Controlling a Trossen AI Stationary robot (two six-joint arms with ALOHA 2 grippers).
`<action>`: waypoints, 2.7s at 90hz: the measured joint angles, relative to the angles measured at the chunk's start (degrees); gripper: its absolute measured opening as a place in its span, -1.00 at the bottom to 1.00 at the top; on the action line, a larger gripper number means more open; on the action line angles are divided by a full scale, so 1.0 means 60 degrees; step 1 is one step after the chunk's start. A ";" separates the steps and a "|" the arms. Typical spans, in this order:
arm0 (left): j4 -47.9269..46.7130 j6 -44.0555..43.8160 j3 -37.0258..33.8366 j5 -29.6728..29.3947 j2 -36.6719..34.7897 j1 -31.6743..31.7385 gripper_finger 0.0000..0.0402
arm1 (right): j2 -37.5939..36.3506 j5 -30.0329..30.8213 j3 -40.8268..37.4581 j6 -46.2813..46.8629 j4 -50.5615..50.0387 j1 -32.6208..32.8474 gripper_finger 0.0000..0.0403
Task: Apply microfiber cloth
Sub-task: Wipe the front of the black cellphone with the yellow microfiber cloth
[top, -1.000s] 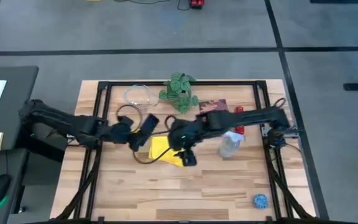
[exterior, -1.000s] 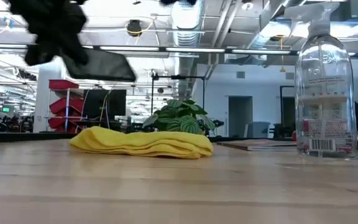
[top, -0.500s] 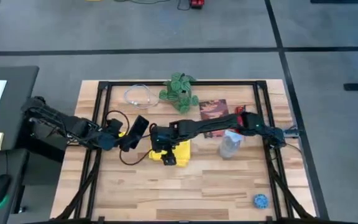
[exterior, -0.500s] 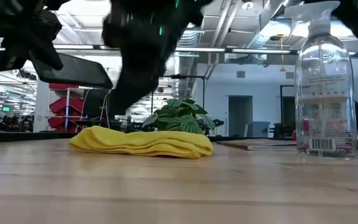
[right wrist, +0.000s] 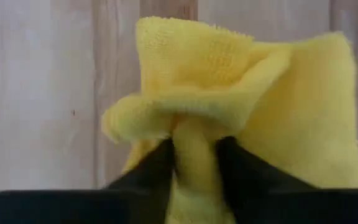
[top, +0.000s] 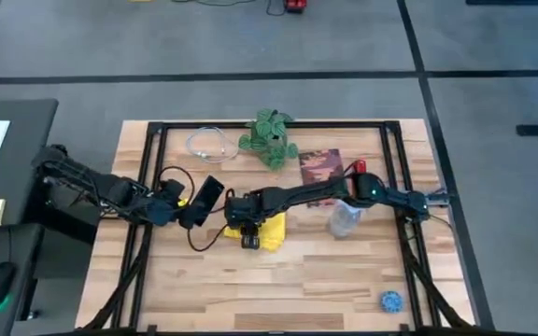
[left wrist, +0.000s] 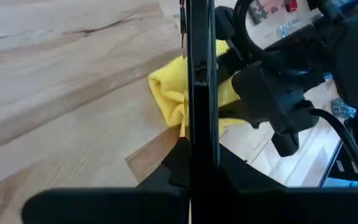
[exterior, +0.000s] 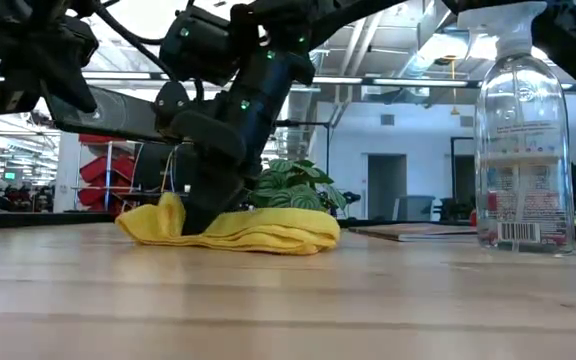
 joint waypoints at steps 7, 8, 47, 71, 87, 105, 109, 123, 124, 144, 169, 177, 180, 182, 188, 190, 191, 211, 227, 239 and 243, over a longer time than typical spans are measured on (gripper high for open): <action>0.0008 -0.0051 0.0001 -0.0005 0.0000 0.0000 -0.97 | -0.0173 0.0030 -0.0028 0.0193 -0.0363 0.0068 -0.93; 0.0006 -0.0064 0.0000 -0.0007 0.0000 0.0000 -0.97 | -0.0195 0.0048 -0.0033 0.0225 -0.0425 0.0083 -0.93; 0.1063 0.0176 0.0007 -0.0383 0.0000 0.0001 -0.97 | -0.2916 0.2030 -0.0091 -0.0026 -0.1555 0.0664 -0.99; 0.2117 0.0696 0.0011 -0.0561 0.0025 0.0004 -0.97 | -0.4938 0.3484 -0.0062 0.0081 -0.1139 0.0428 -1.00; 0.3783 0.1219 0.0011 -0.0751 0.0515 0.0004 -0.97 | -0.5588 0.4492 -0.0070 0.0083 -0.0241 0.0434 -1.00; 0.5923 0.1954 0.0022 -0.0976 0.1486 0.0004 -0.97 | -0.4885 0.4134 -0.0064 -0.0289 0.0689 0.0464 -1.00; 0.6087 0.1978 0.0022 -0.0991 0.1647 0.0004 -0.97 | -0.4526 0.4128 -0.0090 -0.0407 0.0758 0.0479 -1.00; 0.6307 0.1992 0.0078 -0.0994 0.2016 0.0007 -0.97 | -0.3906 0.3570 -0.0065 -0.0212 0.1272 0.0544 -1.00; 0.6329 0.2002 0.0104 -0.0994 0.2025 0.0007 -0.97 | -0.3900 0.3488 -0.0059 -0.0203 0.1304 0.0541 -1.00; 0.6349 0.2520 0.0404 -0.1024 0.2025 0.0007 -0.97 | -0.3989 0.2806 -0.0055 -0.0559 0.1387 0.0510 -1.00; 0.6478 0.2590 0.0648 -0.1241 0.2011 -0.0063 -0.97 | -0.4640 0.4154 -0.0051 0.0191 0.0630 -0.0226 -1.00; 0.6445 0.2596 0.0652 -0.1264 0.2011 -0.0073 -0.97 | -0.4649 0.3789 -0.0051 0.0199 0.0707 -0.0232 -1.00; 0.6420 0.2624 0.0652 -0.1258 0.2009 -0.0090 -0.97 | -0.4645 0.3650 -0.0055 0.0197 0.0776 -0.0187 -1.00; 0.6421 0.2651 0.0652 -0.1252 0.2004 -0.0094 -0.97 | -0.4639 0.3537 -0.0055 0.0197 0.0845 -0.0138 -1.00; 0.6479 0.2751 0.0660 -0.1229 0.1993 -0.0095 -0.97 | -0.4541 0.3240 -0.0051 0.0199 0.1282 0.0102 -1.00; 0.6494 0.2766 0.0669 -0.1231 0.1987 -0.0095 -0.97 | -0.4521 0.3173 -0.0051 0.0197 0.1372 0.0199 -1.00; 0.6497 0.2776 0.0670 -0.1230 0.1984 -0.0095 -0.97 | -0.4511 0.3147 -0.0051 0.0192 0.1400 0.0248 -1.00; 0.6783 0.3225 0.0678 -0.1068 0.2011 -0.0089 -0.97 | -0.4158 0.2940 -0.0064 -0.0049 0.1854 0.0908 -1.00; 0.6782 0.3227 0.0705 -0.1319 0.2004 -0.0134 -0.97 | -0.4225 0.3489 -0.0043 -0.0231 0.1255 0.0635 -1.00; 0.6817 0.3059 0.0707 -0.1640 0.1989 -0.0241 -0.97 | -0.4481 0.3513 -0.0055 -0.0238 0.0824 0.0176 -1.00; 0.6783 0.2997 0.0707 -0.1637 0.1989 -0.0275 -0.97 | -0.4532 0.3579 -0.0055 -0.0233 0.0738 0.0013 -1.00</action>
